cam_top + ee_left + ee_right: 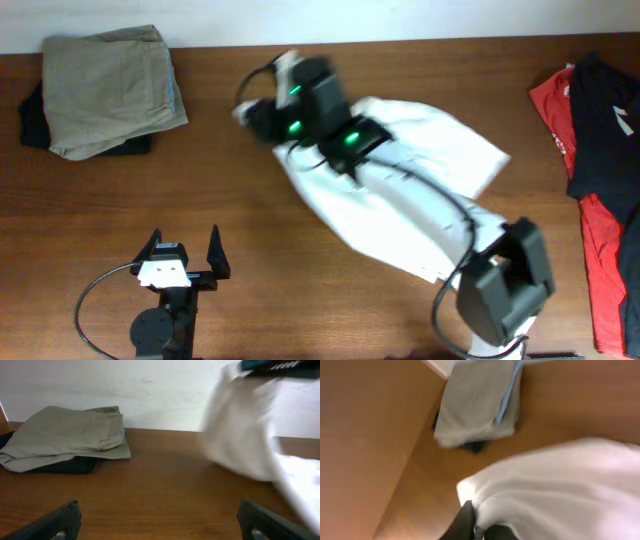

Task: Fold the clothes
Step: 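Drag the white T-shirt to the table center and release it, then grasp the T-shirt's lower corners with left and right grippers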

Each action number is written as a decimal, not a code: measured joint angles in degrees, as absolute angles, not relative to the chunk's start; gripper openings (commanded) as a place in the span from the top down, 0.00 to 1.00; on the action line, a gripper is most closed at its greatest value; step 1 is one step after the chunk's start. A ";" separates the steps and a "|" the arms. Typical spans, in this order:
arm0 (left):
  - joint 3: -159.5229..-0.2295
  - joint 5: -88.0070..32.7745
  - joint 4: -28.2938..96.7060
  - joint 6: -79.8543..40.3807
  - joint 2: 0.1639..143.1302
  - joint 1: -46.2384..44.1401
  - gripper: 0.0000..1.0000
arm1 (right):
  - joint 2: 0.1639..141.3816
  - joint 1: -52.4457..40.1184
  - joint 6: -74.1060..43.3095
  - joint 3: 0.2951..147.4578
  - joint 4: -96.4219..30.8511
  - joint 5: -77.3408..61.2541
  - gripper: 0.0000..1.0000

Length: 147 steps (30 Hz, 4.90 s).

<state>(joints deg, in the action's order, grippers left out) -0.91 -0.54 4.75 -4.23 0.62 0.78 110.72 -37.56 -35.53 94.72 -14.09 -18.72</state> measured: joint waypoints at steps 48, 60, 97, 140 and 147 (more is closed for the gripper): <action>-0.91 -0.54 4.73 -4.23 0.62 0.78 0.01 | 71.92 -21.85 -47.81 64.82 -73.89 -5.21 0.18; -0.91 -0.54 4.73 -4.21 0.64 0.78 0.01 | 89.27 -24.38 -50.98 51.68 -55.53 -2.85 0.44; -0.78 -4.51 0.34 -4.34 0.62 0.78 0.01 | 94.83 -21.82 -49.32 51.46 -48.75 5.39 0.96; -54.72 -8.93 39.53 -19.55 97.36 4.56 0.46 | 94.78 -21.82 -49.34 51.40 -48.14 6.22 0.96; -55.44 -8.51 37.34 -19.51 100.47 3.62 0.62 | 94.78 -21.82 -49.34 51.40 -48.14 6.22 0.96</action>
